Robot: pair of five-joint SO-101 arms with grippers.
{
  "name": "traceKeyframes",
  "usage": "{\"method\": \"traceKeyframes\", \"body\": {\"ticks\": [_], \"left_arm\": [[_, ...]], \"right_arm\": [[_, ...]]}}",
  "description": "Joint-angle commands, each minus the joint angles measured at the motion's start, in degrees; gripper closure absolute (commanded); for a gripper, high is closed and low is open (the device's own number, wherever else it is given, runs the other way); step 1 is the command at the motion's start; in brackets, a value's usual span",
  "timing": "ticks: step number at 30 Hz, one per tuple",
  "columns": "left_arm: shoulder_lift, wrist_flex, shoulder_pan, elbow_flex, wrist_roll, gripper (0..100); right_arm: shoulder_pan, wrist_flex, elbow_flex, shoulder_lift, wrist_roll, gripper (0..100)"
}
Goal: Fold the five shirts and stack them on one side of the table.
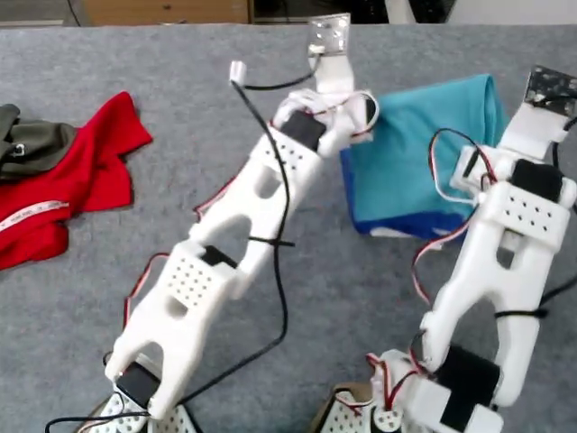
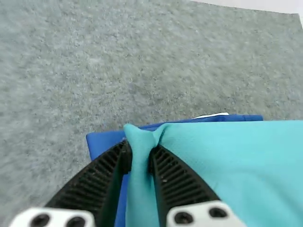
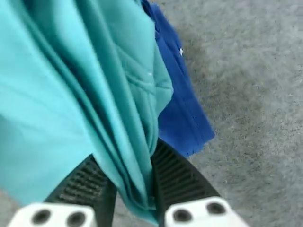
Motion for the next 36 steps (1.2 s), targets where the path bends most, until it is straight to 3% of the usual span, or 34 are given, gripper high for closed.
{"method": "traceKeyframes", "body": {"ticks": [1,4,10,12,17,23,26,29,36], "left_arm": [[-0.84,-1.58,0.18,-0.44,3.69,93],[-0.84,-1.41,-0.09,-0.44,7.38,87],[-0.84,0.88,0.79,-1.67,7.82,83],[-0.66,3.43,0.44,-4.57,7.82,83],[-0.22,10.29,-5.98,-11.78,7.82,89],[-0.84,26.02,-18.55,-22.68,7.38,93],[-0.22,37.80,-26.73,-30.33,2.64,90],[-0.13,48.26,-36.57,-34.20,0.26,81],[-0.13,48.79,-61.80,-20.31,-8.26,77]], "right_arm": [[2.07,-1.23,-2.77,1.01,2.20,99.2],[1.89,-0.79,-2.77,1.89,2.29,91.6],[1.63,-1.14,-2.86,-0.22,-1.14,45.1],[0.40,-1.14,-2.86,-1.27,-1.41,39.7],[-2.24,-1.14,-3.12,-2.95,-4.84,54.9],[-6.99,-1.14,-3.21,-6.73,-4.75,99.8],[-10.07,0.00,-2.77,-9.10,-5.36,92.4],[-13.49,0.88,-2.77,-10.95,-6.59,91.0],[-23.52,4.13,-2.59,-11.30,-6.77,91.0]]}}
